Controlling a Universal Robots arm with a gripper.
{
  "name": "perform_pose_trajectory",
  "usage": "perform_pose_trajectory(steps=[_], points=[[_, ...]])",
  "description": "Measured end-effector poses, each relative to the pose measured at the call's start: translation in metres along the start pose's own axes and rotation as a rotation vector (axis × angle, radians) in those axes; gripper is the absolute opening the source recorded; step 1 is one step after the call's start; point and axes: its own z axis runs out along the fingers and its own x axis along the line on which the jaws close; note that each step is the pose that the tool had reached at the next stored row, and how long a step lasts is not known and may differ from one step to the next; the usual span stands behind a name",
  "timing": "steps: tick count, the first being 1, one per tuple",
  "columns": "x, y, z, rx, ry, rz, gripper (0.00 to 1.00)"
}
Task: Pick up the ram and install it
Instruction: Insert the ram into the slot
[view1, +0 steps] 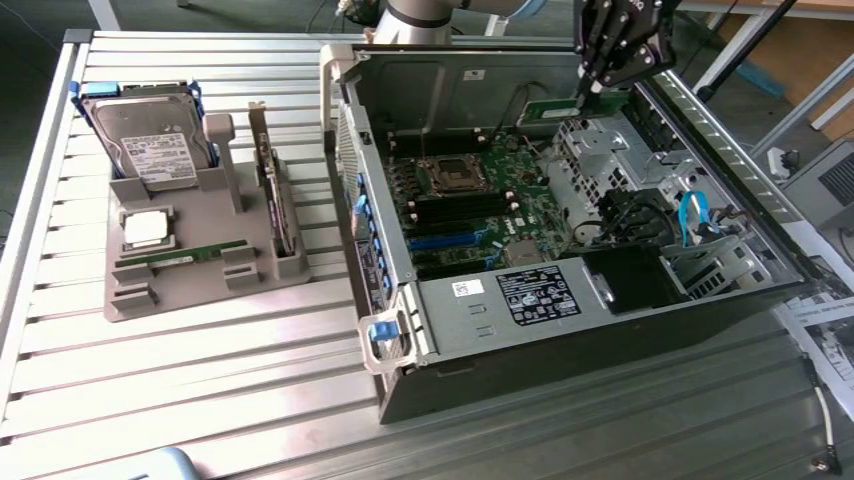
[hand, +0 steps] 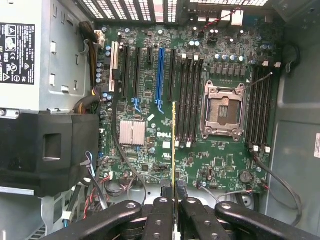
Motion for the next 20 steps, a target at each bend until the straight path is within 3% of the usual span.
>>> perform_pose_trajectory(steps=[20], points=[[-0.0006,0.0035,0.0065,-0.0002,0.0001,0.004,0.13]])
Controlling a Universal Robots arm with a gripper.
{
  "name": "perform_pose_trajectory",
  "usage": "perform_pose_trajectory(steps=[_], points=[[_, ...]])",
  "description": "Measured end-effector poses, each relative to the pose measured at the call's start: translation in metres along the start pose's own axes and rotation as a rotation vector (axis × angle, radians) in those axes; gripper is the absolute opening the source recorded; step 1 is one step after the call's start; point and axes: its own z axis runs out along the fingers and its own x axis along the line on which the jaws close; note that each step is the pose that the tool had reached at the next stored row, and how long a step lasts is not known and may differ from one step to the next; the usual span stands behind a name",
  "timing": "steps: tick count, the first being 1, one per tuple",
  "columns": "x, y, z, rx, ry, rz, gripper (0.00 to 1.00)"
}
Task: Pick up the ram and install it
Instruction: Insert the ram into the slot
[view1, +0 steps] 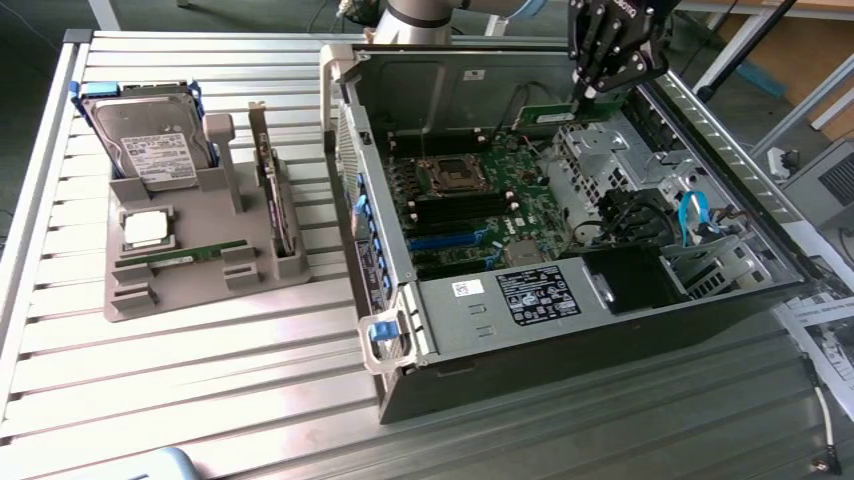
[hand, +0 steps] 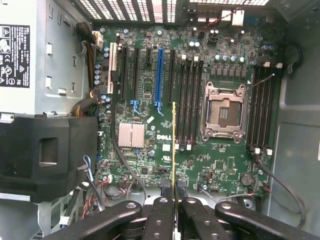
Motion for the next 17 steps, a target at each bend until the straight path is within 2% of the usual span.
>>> perform_pose_trajectory(steps=[17], points=[[-0.0008,0.0077,0.0052,0.0,0.0,0.0,0.13]])
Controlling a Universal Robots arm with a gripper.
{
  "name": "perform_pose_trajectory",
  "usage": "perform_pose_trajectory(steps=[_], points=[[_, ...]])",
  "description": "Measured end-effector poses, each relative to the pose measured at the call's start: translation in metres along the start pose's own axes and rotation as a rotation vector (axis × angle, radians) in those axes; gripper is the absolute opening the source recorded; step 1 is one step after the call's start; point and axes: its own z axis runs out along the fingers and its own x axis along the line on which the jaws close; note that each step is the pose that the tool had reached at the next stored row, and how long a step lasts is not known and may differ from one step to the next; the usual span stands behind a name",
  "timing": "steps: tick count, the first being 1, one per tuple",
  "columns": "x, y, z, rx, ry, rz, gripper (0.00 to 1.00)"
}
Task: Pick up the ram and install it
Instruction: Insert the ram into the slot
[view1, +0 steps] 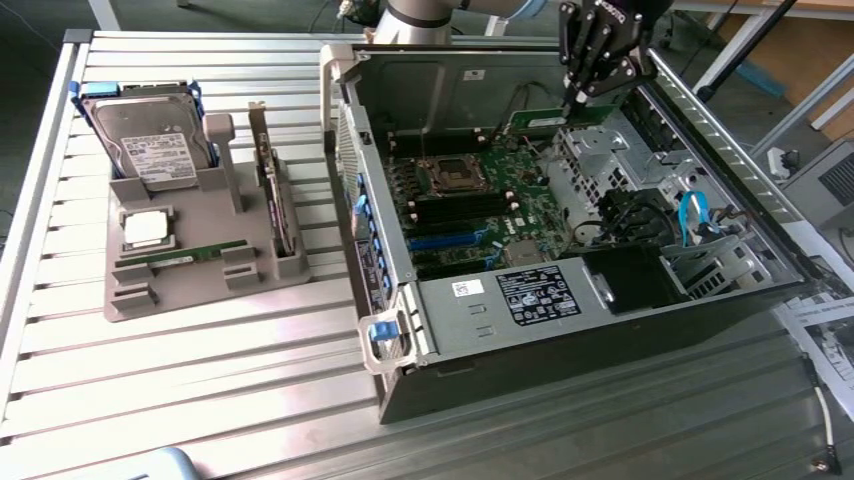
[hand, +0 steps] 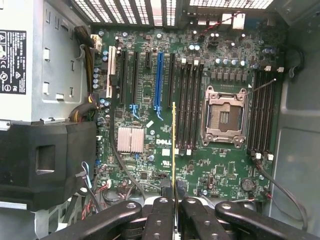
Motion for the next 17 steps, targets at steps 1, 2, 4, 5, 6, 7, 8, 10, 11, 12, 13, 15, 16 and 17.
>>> perform_pose_trajectory(steps=[1,2,4,5,6,7,8,10,11,12,13,15,16,17], points=[[0.0,0.0004,0.0003,0.0,0.0,0.0,0.13],[-0.0001,0.0009,0.0007,0.0,0.0,0.0,0.13],[-0.0002,0.0016,0.0013,0.0,0.0,0.0,0.13],[-0.0002,0.002,0.0016,0.0,0.0,0.0,0.13],[-0.0002,0.0024,0.0019,0.0,0.0001,0.0,0.13],[-0.0003,0.0027,0.0022,0.0,0.0,0.0,0.13],[-0.0003,0.003,0.0025,0.0,0.0,0.0,0.13],[-0.0004,0.0035,0.0031,0.0,0.0,0.0,0.13],[-0.0004,0.0038,0.0034,0.0,0.0,0.0,0.13],[-0.0005,0.0041,0.0037,0.0,0.0,0.0,0.13],[-0.0005,0.0043,0.004,0.0,-0.0001,0.0,0.13],[-0.0006,0.0048,0.0046,0.0,0.0,0.0,0.13],[-0.0006,0.0051,0.0049,0.0,0.0,0.0,0.13],[-0.0006,0.0054,0.0052,0.0,0.0,0.0,0.13]])
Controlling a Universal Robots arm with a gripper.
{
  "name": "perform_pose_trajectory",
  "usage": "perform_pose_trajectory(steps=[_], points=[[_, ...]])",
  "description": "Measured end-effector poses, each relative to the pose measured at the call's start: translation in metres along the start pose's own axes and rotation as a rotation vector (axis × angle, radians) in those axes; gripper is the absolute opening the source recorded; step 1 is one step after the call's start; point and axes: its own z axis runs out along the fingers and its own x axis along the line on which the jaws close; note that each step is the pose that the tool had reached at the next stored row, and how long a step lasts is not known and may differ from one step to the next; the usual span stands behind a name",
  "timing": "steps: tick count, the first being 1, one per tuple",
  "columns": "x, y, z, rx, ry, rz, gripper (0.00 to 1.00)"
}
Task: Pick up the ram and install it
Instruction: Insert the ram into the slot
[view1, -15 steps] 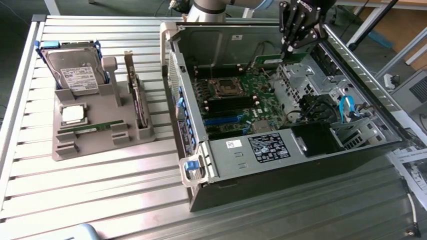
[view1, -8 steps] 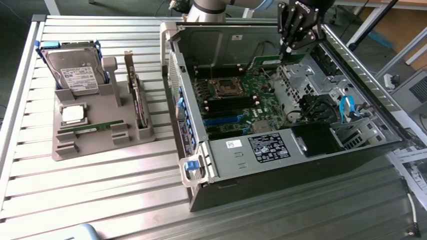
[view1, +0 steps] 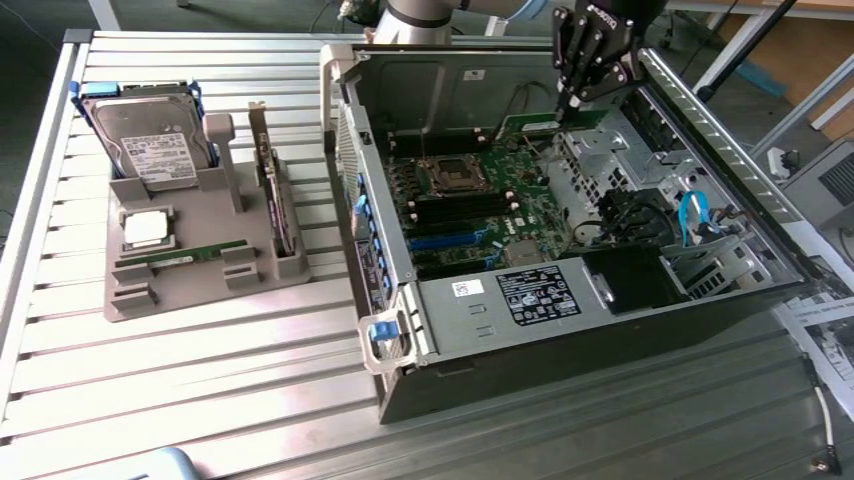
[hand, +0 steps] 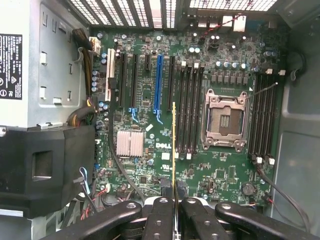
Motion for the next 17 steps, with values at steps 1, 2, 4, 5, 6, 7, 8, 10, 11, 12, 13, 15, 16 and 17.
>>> perform_pose_trajectory(steps=[1,2,4,5,6,7,8,10,11,12,13,15,16,17], points=[[0.0,0.0003,0.0004,0.0,-0.0001,0.0,0.13],[-0.0001,0.0005,0.0007,0.0,0.0,0.0,0.13],[-0.0002,0.001,0.0014,0.0,0.0,0.0,0.13],[-0.0002,0.0013,0.0017,0.0,0.0,0.0,0.13],[-0.0002,0.0015,0.002,0.0,0.0,0.0,0.13],[-0.0002,0.0018,0.0025,0.0,0.0,0.0,0.13],[-0.0003,0.002,0.0028,0.0,0.0,0.0,0.13],[-0.0004,0.0028,0.0038,0.0,0.0,0.0,0.13],[-0.0004,0.003,0.004,0.0,0.0,0.0,0.13],[-0.0005,0.0033,0.0044,0.0,0.0,0.0,0.13],[-0.0005,0.0035,0.0047,0.0,0.0,0.0,0.13],[-0.0006,0.0041,0.0054,0.0,0.0,0.0,0.13],[-0.0006,0.0042,0.0058,0.0,0.0,0.0,0.13],[-0.0006,0.0044,0.0061,0.0,0.0,0.0,0.13]])
